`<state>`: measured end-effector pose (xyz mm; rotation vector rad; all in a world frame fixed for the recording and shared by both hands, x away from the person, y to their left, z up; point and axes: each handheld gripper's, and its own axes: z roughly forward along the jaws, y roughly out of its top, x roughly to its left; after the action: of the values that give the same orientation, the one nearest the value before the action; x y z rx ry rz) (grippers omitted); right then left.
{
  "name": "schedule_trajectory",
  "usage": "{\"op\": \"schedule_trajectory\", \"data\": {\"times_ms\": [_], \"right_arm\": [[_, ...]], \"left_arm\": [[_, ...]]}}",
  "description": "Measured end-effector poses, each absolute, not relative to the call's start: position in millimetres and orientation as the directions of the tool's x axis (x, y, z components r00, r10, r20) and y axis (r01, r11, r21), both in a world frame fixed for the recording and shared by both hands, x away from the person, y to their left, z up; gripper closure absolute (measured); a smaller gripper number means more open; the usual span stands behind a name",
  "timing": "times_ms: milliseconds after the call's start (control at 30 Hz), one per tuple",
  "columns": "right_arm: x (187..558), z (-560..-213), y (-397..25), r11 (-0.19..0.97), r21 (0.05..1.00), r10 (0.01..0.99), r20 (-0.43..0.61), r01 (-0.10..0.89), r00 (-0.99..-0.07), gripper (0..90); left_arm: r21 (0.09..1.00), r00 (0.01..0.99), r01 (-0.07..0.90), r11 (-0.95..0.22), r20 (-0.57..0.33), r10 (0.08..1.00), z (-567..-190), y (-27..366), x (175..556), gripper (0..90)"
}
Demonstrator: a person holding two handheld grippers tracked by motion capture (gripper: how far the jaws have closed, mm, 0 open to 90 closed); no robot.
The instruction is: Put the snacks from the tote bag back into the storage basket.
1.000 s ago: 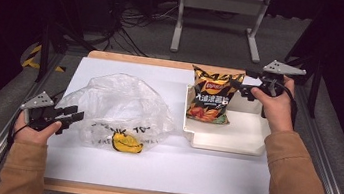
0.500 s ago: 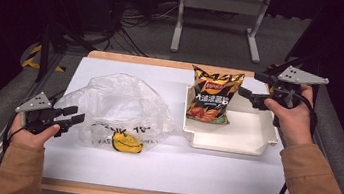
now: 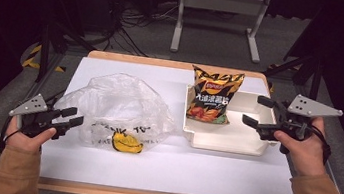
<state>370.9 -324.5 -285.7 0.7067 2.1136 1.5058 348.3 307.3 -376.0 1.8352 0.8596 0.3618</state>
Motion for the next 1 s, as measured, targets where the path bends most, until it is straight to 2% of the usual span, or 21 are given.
{"op": "schedule_trajectory", "data": {"times_ms": [467,800,900,1000], "right_arm": [[353,-324,-327,0.289,0.936,0.692,-0.061,0.199,-0.719,17.9],[356,-366,-330,0.224,0.942,0.723,0.012,0.25,-0.691,18.7],[357,-376,-329,0.234,0.933,0.733,0.016,0.275,-0.681,18.5],[357,-386,-328,0.198,0.934,0.765,0.042,0.296,-0.642,18.3]], "left_arm": [[0.904,0.716,0.377,-0.201,-0.147,0.683,-383,308,333,52.5],[0.909,0.723,0.366,-0.2,-0.142,0.676,-384,304,324,52.1],[0.91,0.723,0.364,-0.198,-0.142,0.676,-384,304,323,52.1],[0.911,0.726,0.361,-0.2,-0.14,0.673,-385,302,323,51.9]]}}
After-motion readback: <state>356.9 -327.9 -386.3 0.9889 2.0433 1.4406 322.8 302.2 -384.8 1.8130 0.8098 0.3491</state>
